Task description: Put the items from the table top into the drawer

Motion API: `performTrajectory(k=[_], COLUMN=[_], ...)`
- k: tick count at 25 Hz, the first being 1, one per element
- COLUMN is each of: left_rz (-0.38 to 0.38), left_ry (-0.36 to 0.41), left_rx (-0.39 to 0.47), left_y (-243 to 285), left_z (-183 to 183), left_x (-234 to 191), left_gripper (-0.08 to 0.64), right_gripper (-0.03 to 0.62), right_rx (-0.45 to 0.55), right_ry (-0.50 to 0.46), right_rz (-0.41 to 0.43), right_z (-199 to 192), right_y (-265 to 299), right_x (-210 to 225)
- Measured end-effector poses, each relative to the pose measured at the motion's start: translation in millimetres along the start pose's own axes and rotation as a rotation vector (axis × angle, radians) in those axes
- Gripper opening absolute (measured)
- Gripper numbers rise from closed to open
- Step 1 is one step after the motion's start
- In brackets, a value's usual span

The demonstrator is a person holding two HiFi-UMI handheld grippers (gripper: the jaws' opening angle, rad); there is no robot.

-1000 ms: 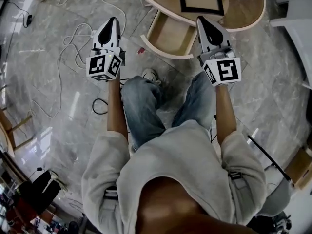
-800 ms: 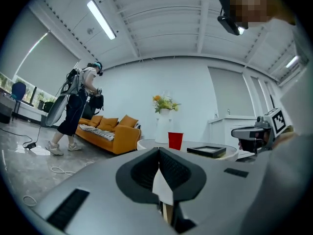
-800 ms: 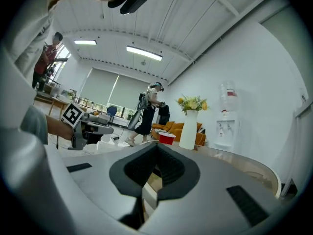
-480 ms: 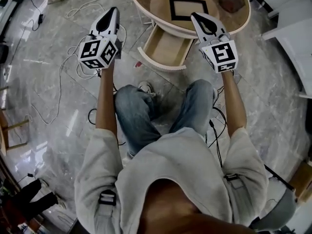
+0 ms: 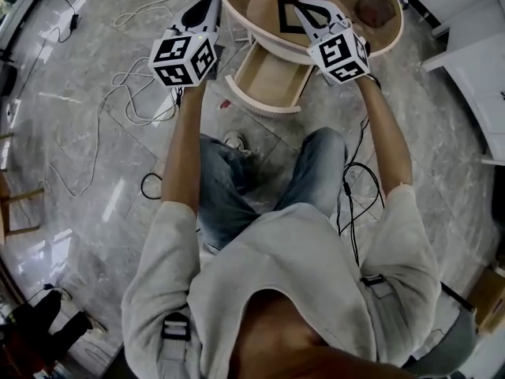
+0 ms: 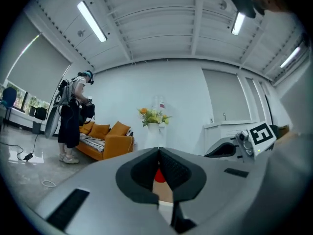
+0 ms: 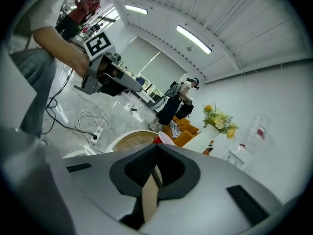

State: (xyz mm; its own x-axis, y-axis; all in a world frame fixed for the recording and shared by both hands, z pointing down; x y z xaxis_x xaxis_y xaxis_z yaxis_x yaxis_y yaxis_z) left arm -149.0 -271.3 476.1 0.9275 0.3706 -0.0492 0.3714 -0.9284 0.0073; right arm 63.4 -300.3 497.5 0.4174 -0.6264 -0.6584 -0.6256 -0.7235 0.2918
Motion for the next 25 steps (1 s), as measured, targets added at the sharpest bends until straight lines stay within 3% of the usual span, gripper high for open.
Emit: performTrajectory(k=[7, 11, 14, 17, 25], left_rz=[0.030, 0.032, 0.037, 0.040, 0.017], left_ry=[-0.030, 0.013, -0.012, -0.011, 0.045], left_rx=[-0.028, -0.061, -0.061, -0.062, -0.065], left_y=[7.3, 10.2, 9.7, 11.3, 13.6], left_z=[-13.9, -18.4, -21.5, -23.1, -19.9], left_x=[-12.2, -16.3, -22.3, -24.1, -12.1], left_gripper=[0.015, 0.015, 0.015, 0.015, 0.015], right_gripper=[0.023, 0.025, 0.027, 0.145, 0.100], right_rx=[-0.107, -0.155, -0.175, -0.212, -0.262], right_ry=[-0.205, -0.316, -0.358, -0.428, -0.468], right_rz=[0.021, 0.014, 0.028, 0.040, 0.114], right_z=[0.9, 4.0, 7.7, 11.7, 14.0], right_y=[56.3, 77.1, 88.9, 102.0, 124.8], right_x=[6.1, 7.5, 5.7, 7.9, 11.1])
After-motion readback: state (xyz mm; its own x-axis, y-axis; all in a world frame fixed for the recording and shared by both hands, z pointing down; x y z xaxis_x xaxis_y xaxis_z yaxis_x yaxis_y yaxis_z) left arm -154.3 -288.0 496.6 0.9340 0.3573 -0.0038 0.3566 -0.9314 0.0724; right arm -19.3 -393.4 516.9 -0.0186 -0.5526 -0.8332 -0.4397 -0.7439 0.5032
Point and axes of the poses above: the fingertips, and each gripper's own axes: y forward along the fingers, x to its right, z out of its top, the point moved 6 cm from there along -y, backward along the fingers, and after that the axes turned 2 degrees about -x, right-handed, at the moved point
